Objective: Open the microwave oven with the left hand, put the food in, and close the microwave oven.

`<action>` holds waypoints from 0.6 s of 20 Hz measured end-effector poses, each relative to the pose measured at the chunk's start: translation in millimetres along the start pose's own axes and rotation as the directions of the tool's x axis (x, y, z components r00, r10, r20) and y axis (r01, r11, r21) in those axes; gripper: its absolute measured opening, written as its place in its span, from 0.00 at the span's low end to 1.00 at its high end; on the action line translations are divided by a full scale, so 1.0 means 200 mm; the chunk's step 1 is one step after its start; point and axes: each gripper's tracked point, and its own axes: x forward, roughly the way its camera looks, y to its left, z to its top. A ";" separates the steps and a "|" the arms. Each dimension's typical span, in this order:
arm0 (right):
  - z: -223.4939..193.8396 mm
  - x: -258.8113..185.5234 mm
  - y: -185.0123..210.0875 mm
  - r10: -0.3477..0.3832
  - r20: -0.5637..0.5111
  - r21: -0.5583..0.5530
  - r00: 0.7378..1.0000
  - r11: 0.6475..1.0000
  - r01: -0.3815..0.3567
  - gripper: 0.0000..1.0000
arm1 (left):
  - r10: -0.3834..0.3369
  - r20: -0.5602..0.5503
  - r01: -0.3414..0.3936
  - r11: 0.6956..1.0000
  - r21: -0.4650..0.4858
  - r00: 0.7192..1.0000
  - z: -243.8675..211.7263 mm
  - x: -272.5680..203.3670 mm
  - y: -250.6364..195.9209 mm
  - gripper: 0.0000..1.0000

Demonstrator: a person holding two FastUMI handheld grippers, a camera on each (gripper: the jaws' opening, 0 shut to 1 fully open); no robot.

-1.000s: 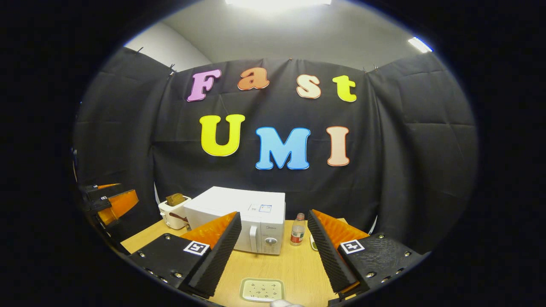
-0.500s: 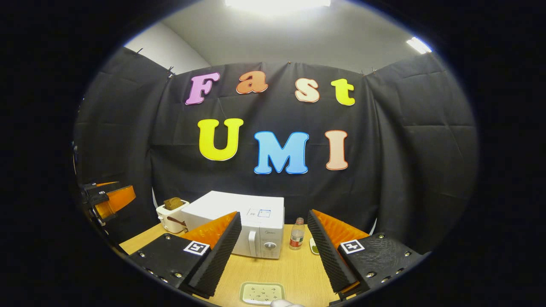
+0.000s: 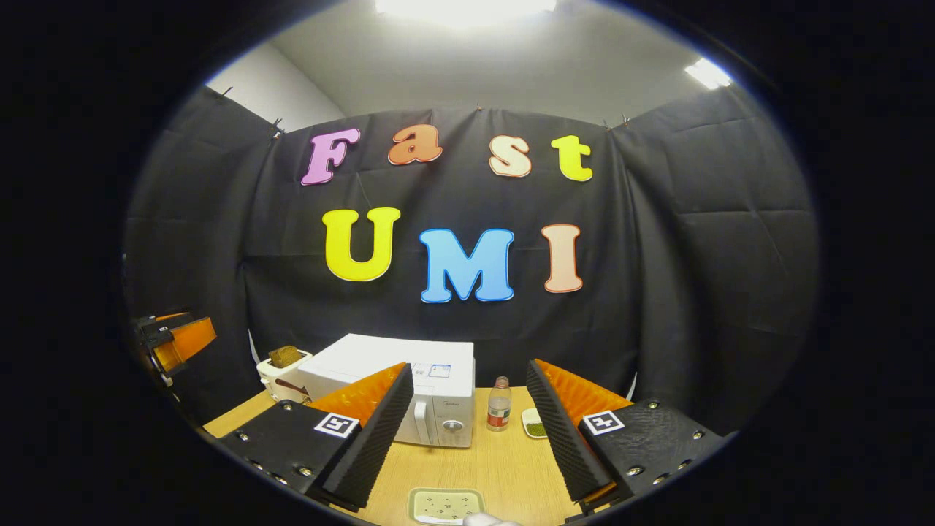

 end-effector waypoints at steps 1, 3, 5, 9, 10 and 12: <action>0.00 0.00 0.00 -0.004 0.002 0.001 1.000 1.000 0.004 0.96 | 0.001 -0.001 -0.001 1.000 0.002 1.000 -0.01 0.01 0.00 0.98; 0.00 0.00 -0.02 -0.011 0.003 -0.003 1.000 1.000 0.011 0.96 | 0.004 0.001 -0.004 1.000 0.001 1.000 -0.01 0.02 0.01 0.98; 0.00 0.01 -0.02 -0.011 0.001 -0.002 1.000 1.000 0.011 0.95 | -0.003 -0.003 0.003 1.000 -0.008 1.000 -0.01 0.03 0.00 0.98; 0.00 0.02 -0.04 -0.010 0.000 0.004 1.000 1.000 0.010 0.95 | 0.000 -0.007 0.000 1.000 -0.001 1.000 -0.01 0.04 -0.01 1.00; -0.01 0.02 -0.04 -0.009 -0.003 0.002 1.000 1.000 0.009 0.96 | 0.001 -0.007 -0.001 1.000 0.002 1.000 -0.01 0.05 -0.01 1.00; -0.01 0.03 -0.05 -0.011 -0.006 0.004 1.000 1.000 0.011 0.96 | 0.005 -0.006 -0.005 1.000 0.006 1.000 -0.01 0.05 -0.02 1.00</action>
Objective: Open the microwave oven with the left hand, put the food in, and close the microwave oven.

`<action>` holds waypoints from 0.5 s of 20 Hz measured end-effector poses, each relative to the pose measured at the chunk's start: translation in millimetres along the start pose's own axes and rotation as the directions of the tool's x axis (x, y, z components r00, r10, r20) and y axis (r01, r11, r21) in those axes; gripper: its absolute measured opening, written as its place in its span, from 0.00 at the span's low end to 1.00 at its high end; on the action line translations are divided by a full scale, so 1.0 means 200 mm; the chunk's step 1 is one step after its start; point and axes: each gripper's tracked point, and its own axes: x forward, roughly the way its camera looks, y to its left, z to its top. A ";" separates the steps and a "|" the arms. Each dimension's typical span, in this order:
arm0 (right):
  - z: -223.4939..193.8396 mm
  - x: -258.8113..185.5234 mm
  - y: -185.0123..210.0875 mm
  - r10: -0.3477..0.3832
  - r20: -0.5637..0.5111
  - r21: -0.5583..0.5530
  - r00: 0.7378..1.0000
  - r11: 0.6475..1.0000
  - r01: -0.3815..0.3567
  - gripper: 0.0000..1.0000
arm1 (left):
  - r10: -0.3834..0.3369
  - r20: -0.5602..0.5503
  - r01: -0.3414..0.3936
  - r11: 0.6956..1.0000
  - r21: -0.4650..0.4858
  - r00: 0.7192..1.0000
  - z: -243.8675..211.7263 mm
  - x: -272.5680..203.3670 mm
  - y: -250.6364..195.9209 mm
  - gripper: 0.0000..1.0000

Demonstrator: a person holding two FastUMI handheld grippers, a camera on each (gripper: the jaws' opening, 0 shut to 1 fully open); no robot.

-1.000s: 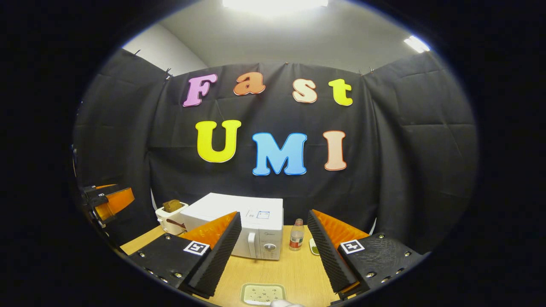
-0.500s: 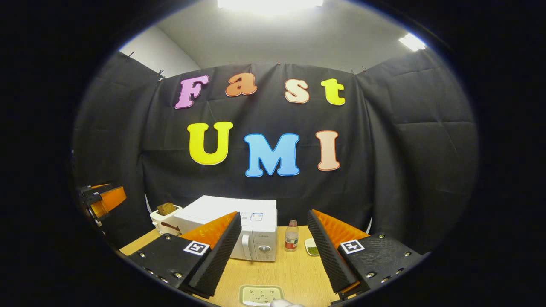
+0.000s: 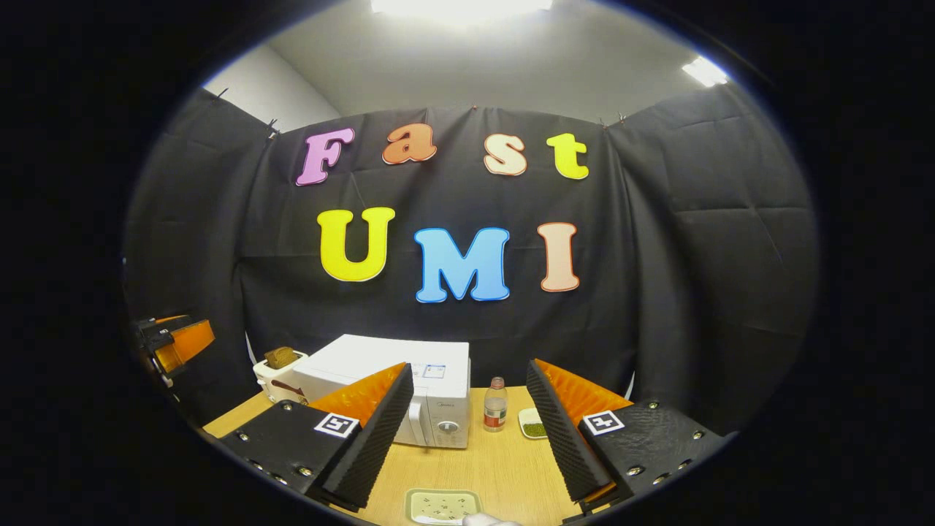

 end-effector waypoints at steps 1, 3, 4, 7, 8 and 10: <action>0.00 0.00 0.00 0.002 -0.002 0.001 1.000 1.000 -0.002 0.96 | 0.001 0.000 -0.001 1.000 0.000 1.000 0.00 0.00 0.00 0.98; -0.01 0.02 -0.01 0.002 -0.006 -0.003 1.000 1.000 -0.002 0.95 | 0.002 -0.004 -0.002 1.000 -0.004 1.000 -0.01 0.01 -0.02 1.00; -0.01 0.02 -0.02 0.001 -0.006 -0.003 1.000 1.000 -0.001 0.95 | -0.001 -0.005 0.001 1.000 -0.002 1.000 -0.01 0.01 -0.03 1.00; 0.01 0.03 -0.04 -0.004 -0.001 0.012 1.000 1.000 0.004 0.95 | 0.002 0.003 -0.002 1.000 0.014 1.000 0.01 0.03 -0.04 1.00; 0.00 0.03 -0.04 -0.003 0.001 0.013 1.000 1.000 0.003 0.95 | 0.002 0.005 -0.002 1.000 0.014 1.000 0.01 0.03 -0.05 1.00; 0.00 0.04 -0.05 -0.004 0.001 0.013 1.000 1.000 0.004 0.95 | -0.001 0.009 0.001 1.000 0.012 1.000 0.02 0.03 -0.07 1.00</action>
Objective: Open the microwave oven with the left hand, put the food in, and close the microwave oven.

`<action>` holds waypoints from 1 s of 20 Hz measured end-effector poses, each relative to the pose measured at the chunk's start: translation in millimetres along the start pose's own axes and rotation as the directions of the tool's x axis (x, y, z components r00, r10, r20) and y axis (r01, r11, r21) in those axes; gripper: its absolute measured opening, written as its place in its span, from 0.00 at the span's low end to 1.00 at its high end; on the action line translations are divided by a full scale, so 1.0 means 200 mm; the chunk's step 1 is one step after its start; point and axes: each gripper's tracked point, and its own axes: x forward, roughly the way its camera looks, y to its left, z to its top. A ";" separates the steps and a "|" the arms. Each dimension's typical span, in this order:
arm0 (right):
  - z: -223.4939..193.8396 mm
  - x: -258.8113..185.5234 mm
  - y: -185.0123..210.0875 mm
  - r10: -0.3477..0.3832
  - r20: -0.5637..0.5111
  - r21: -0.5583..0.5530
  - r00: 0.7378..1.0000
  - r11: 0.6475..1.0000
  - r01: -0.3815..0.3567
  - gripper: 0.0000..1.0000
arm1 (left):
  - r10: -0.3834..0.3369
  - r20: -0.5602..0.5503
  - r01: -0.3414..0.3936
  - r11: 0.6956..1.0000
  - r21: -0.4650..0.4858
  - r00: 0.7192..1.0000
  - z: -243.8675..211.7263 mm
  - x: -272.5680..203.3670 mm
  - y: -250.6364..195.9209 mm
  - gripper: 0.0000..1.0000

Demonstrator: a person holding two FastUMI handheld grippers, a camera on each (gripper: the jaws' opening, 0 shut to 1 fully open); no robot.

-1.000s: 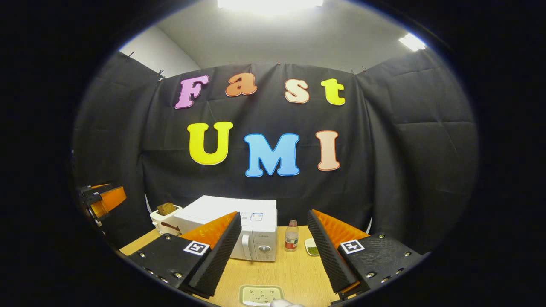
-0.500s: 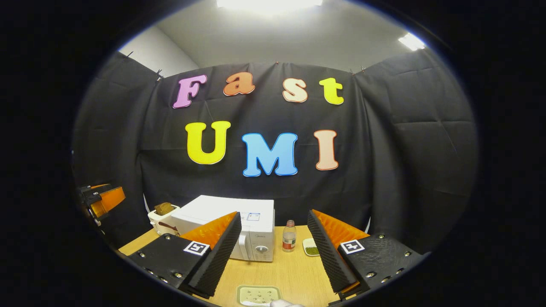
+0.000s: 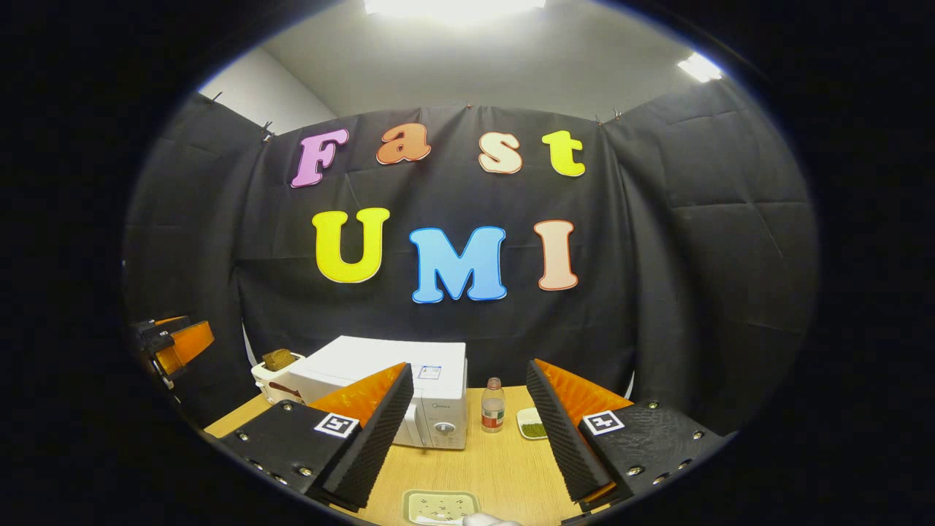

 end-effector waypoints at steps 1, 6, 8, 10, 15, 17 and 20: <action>0.00 0.00 0.00 0.002 0.002 0.003 1.000 1.000 -0.002 0.95 | 0.001 0.001 -0.001 1.000 0.003 1.000 0.00 0.00 0.00 1.00; -0.02 0.02 0.00 0.004 -0.005 0.003 1.000 1.000 -0.004 0.95 | -0.002 -0.005 0.002 1.000 0.006 1.000 -0.01 0.02 -0.02 1.00; -0.03 0.03 0.01 0.009 -0.007 0.009 1.000 1.000 -0.009 0.95 | 0.002 -0.005 -0.002 1.000 0.010 1.000 -0.01 0.03 -0.01 1.00; -0.03 0.04 0.00 0.008 -0.010 0.010 1.000 1.000 -0.008 0.96 | -0.003 -0.008 0.003 1.000 0.002 1.000 -0.03 0.02 -0.02 1.00; -0.03 0.04 0.00 0.009 -0.002 0.009 1.000 1.000 -0.009 0.96 | 0.003 -0.012 -0.003 1.000 0.005 1.000 -0.04 0.03 -0.01 1.00; -0.03 0.05 0.01 0.014 -0.003 0.006 1.000 1.000 -0.014 0.96 | 0.006 -0.016 -0.006 1.000 0.008 1.000 -0.04 0.03 -0.01 1.00; -0.04 0.06 0.02 0.025 -0.008 0.006 1.000 1.000 -0.025 0.96 | 0.011 -0.018 -0.010 1.000 0.012 1.000 -0.04 0.03 -0.01 1.00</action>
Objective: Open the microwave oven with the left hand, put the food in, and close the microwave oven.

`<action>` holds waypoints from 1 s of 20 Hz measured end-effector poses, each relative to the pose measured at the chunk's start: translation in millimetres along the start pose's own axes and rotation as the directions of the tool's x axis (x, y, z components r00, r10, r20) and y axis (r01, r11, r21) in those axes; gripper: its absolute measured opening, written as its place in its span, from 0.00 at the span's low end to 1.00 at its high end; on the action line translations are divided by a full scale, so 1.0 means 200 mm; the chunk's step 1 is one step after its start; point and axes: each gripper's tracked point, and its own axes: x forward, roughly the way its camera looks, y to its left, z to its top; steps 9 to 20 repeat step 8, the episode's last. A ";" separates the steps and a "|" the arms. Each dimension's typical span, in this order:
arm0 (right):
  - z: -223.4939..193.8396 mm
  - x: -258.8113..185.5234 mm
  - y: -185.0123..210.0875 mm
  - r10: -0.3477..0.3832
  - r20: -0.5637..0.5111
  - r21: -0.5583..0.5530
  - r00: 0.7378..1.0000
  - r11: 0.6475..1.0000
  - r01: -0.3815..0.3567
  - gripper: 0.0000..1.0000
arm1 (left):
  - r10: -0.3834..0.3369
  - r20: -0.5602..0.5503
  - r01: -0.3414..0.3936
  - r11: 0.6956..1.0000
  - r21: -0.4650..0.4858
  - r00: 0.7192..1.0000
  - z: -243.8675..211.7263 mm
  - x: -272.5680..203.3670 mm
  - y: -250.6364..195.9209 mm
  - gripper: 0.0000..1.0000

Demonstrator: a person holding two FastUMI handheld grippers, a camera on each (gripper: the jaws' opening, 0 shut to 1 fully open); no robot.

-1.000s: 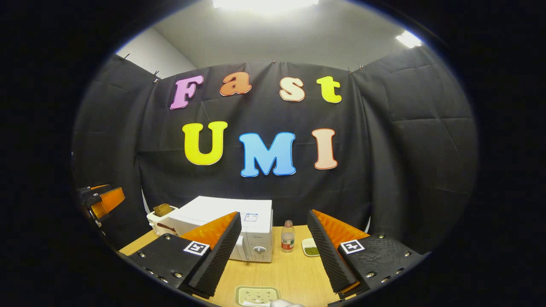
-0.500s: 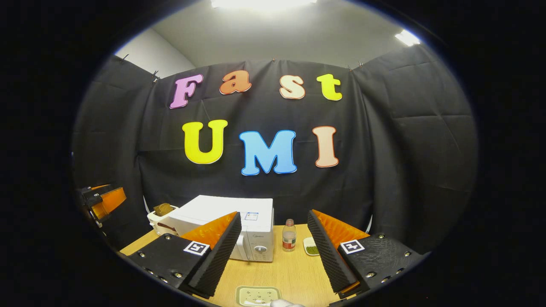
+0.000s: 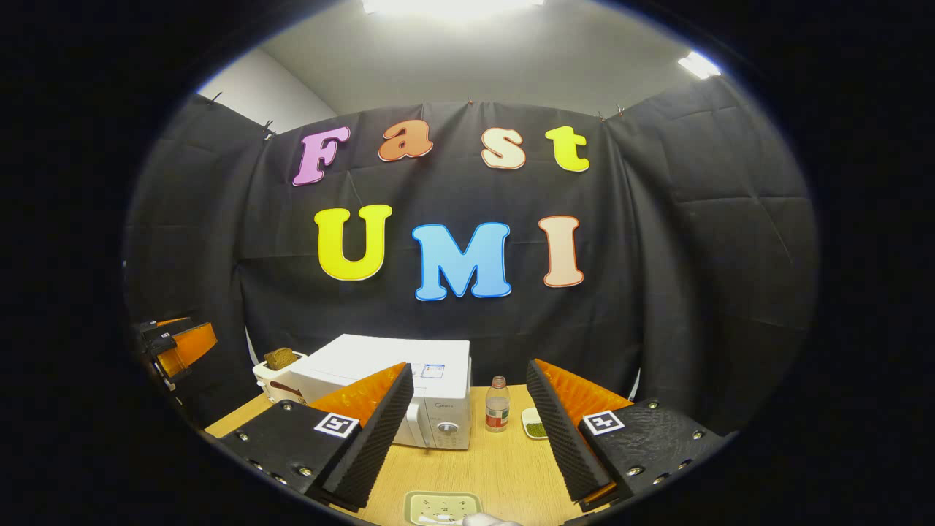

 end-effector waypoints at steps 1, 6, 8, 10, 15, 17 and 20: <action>0.00 0.01 0.00 0.000 0.004 -0.001 1.000 1.000 0.000 0.96 | 0.002 -0.002 -0.002 1.000 0.002 1.000 -0.01 0.00 0.00 1.00; 0.00 0.01 -0.01 0.010 0.000 0.007 1.000 1.000 -0.010 0.96 | 0.004 -0.006 -0.004 1.000 -0.010 1.000 -0.01 0.00 -0.02 1.00; 0.00 0.01 -0.01 0.013 -0.001 0.007 1.000 1.000 -0.013 0.96 | 0.002 -0.004 -0.002 1.000 -0.010 1.000 -0.01 0.00 -0.03 0.98; 0.00 0.01 -0.01 0.013 -0.001 0.007 1.000 1.000 -0.013 0.96 | 0.002 -0.004 -0.002 1.000 -0.010 1.000 -0.01 0.00 -0.03 0.98; 0.00 0.01 -0.01 0.013 -0.001 0.007 1.000 1.000 -0.013 0.96 | 0.002 -0.004 -0.002 1.000 -0.010 1.000 -0.01 0.00 -0.03 0.98; 0.00 0.01 -0.01 0.013 -0.001 0.007 1.000 1.000 -0.013 0.96 | 0.002 -0.004 -0.002 1.000 -0.010 1.000 -0.01 0.00 -0.03 0.98; 0.00 0.01 -0.01 0.013 -0.001 0.007 1.000 1.000 -0.013 0.96 | 0.002 -0.004 -0.002 1.000 -0.010 1.000 -0.01 0.00 -0.03 0.98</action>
